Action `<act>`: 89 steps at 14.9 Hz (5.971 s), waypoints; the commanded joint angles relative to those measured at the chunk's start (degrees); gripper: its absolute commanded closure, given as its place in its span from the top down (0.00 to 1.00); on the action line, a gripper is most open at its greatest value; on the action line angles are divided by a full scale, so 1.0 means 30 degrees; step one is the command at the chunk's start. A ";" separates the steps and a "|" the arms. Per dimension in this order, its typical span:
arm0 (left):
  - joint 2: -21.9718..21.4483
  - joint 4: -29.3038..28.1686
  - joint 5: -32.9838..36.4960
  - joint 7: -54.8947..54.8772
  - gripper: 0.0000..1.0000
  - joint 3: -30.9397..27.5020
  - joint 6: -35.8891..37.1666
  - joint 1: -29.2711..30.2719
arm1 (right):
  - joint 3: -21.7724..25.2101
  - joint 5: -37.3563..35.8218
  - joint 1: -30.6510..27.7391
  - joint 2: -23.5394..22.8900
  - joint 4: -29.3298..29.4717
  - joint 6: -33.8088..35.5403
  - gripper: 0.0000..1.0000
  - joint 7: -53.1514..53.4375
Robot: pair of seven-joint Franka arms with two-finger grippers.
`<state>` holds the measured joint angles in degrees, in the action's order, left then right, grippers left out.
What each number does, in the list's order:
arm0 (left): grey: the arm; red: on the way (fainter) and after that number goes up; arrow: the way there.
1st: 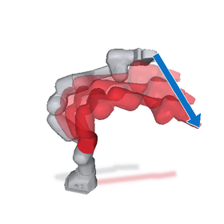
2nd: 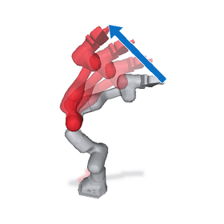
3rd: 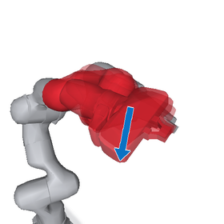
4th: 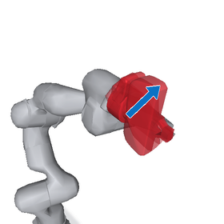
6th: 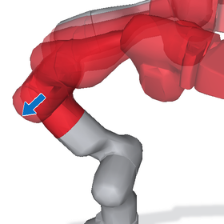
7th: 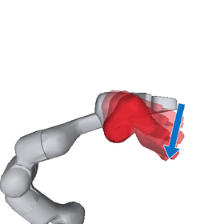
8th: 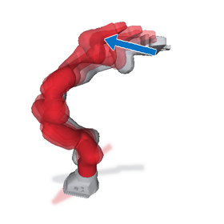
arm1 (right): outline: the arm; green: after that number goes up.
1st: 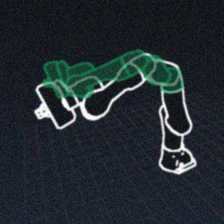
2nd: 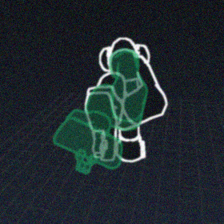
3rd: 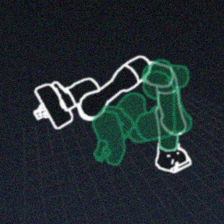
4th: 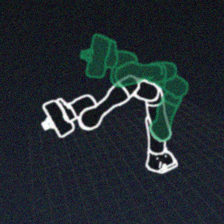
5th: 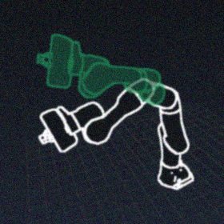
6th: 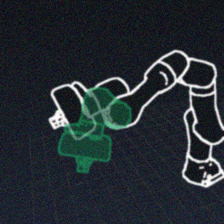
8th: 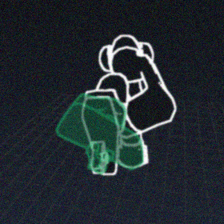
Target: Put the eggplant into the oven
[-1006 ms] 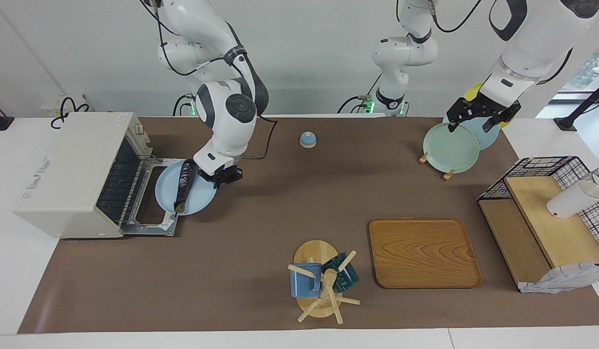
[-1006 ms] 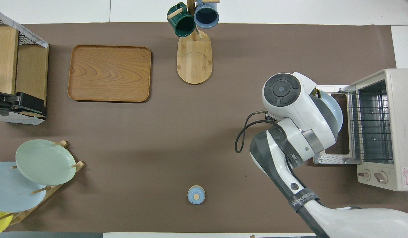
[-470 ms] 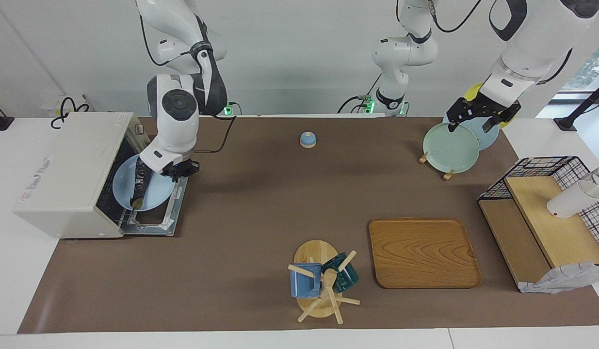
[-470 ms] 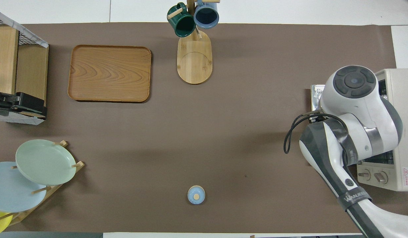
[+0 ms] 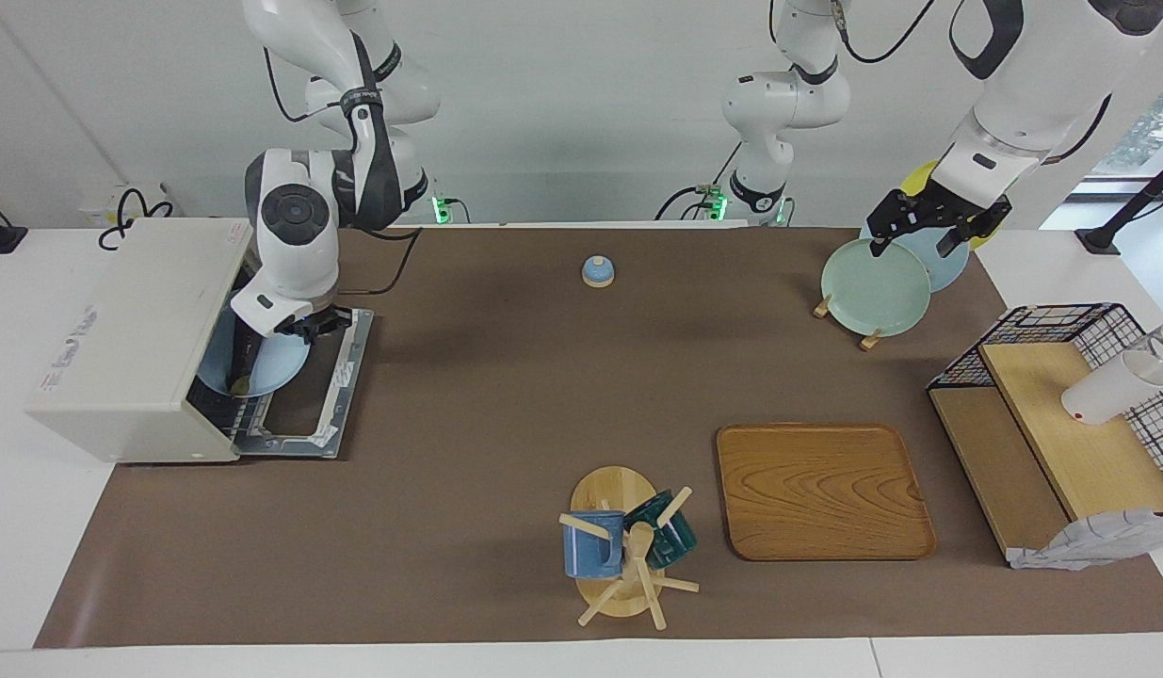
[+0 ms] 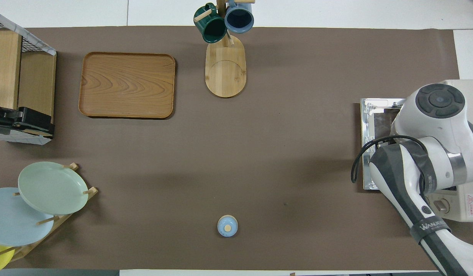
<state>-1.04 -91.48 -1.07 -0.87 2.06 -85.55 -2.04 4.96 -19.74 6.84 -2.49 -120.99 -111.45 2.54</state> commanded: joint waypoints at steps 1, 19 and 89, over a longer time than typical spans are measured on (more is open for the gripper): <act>-0.0268 -0.0120 0.0386 0.0142 1.00 0.0132 0.0185 0.0123 | -0.0305 -0.0334 -0.0843 0.0596 -0.0774 -0.0699 0.00 -0.1340; -0.0268 -0.0120 0.0386 0.0142 1.00 0.0132 0.0185 0.0123 | -0.0539 0.1768 -0.0145 0.0860 0.0483 0.0264 0.29 -0.2166; -0.0268 -0.0120 0.0386 0.0142 1.00 0.0132 0.0185 0.0123 | -0.0480 0.5816 -0.0960 0.0098 1.1413 0.9934 1.00 -0.2197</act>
<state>-1.04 -91.48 -1.07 -0.87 2.07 -85.55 -2.03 3.60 -4.70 5.46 -0.96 -88.55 -82.92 -5.75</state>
